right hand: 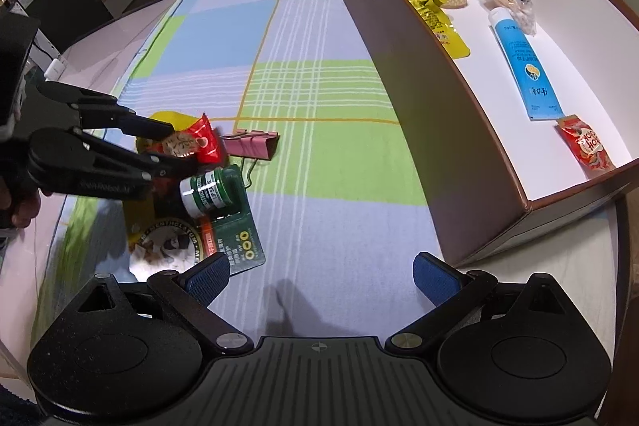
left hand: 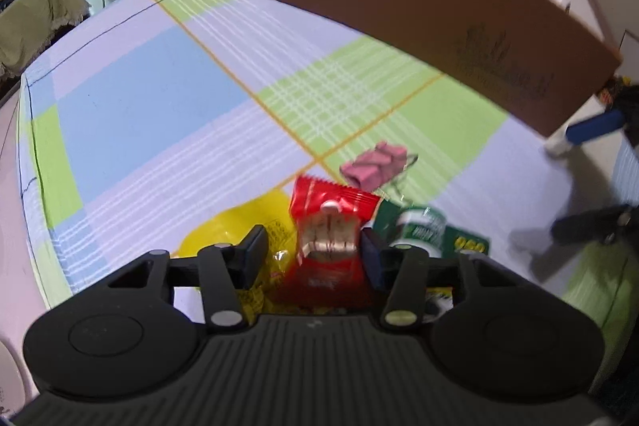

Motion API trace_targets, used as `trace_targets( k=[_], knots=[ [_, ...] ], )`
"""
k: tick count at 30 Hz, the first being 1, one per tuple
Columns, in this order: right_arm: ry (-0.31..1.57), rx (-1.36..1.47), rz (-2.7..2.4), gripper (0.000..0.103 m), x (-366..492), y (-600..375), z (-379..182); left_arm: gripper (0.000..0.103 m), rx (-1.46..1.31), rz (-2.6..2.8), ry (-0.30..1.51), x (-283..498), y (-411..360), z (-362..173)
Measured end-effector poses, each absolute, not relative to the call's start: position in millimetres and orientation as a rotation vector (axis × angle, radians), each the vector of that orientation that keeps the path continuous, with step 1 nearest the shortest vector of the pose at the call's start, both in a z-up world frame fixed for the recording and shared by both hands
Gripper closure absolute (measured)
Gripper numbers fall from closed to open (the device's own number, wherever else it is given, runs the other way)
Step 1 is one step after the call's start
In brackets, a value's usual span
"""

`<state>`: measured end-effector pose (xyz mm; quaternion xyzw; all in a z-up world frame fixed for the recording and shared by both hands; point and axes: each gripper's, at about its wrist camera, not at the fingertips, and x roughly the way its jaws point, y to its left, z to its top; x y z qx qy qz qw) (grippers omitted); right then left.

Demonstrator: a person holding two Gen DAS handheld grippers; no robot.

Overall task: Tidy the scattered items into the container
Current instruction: 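Grasp the red candy packet with the left gripper and lift it, then grasp the green card with ointment tube using the right gripper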

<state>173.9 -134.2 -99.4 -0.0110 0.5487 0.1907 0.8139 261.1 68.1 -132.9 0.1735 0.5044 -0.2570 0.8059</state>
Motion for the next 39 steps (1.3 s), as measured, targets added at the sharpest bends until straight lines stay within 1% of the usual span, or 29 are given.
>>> trace_targets(
  k=[3, 4, 12, 22, 23, 24, 25, 26, 28, 29, 30, 31, 34, 39],
  knots=[
    [1.175, -0.023, 0.412, 0.003, 174.7, -132.3, -101.8, 0.068, 0.390, -0.542, 1.064, 257.5, 70.0, -132.2],
    [1.174, -0.024, 0.417, 0.003, 174.6, -130.8, -102.3, 0.075, 0.389, -0.535, 1.059, 257.5, 71.8, -131.3],
    [1.124, -0.067, 0.509, 0.003, 170.4, -104.9, -99.0, 0.076, 0.325, -0.496, 1.015, 245.6, 96.1, -106.9],
    [1.038, -0.147, 0.647, 0.003, 178.1, -59.5, -103.8, 0.076, 0.290, -0.422, 1.004, 225.2, 133.6, -82.7],
    [1.035, -0.154, 0.655, 0.006, 179.6, -54.7, -106.1, 0.076, 0.289, -0.417, 1.003, 224.2, 135.9, -81.7],
    [1.031, -0.158, 0.662, 0.012, 181.3, -50.0, -108.6, 0.076, 0.288, -0.412, 1.003, 223.2, 138.1, -80.8],
    [1.032, -0.159, 0.668, 0.026, 183.2, -45.7, -111.6, 0.076, 0.287, -0.407, 1.002, 222.2, 140.4, -79.8],
    [1.041, -0.157, 0.674, 0.028, 185.7, -42.2, -115.8, 0.076, 0.285, -0.405, 1.001, 221.2, 142.0, -79.3],
    [1.046, -0.174, 0.658, 0.028, 188.4, -36.2, -124.4, 0.076, 0.283, -0.401, 1.002, 219.5, 143.3, -79.2],
    [1.041, -0.188, 0.649, 0.033, 188.9, -33.7, -128.5, 0.076, 0.282, -0.400, 1.002, 218.7, 143.9, -79.2],
    [1.031, -0.201, 0.652, 0.043, 188.6, -31.7, -132.1, 0.076, 0.280, -0.400, 1.002, 217.6, 144.0, -79.1],
    [1.028, -0.212, 0.657, 0.067, 188.4, -30.3, -135.4, 0.076, 0.279, -0.400, 1.002, 216.6, 144.0, -79.0],
    [1.041, -0.231, 0.666, 0.068, 185.0, -31.6, -139.2, 0.076, 0.279, -0.402, 1.002, 213.0, 142.6, -78.6],
    [1.062, -0.241, 0.693, 0.069, 167.6, -41.7, -126.0, 0.076, 0.281, -0.409, 0.996, 202.4, 137.3, -73.6]
  ],
)
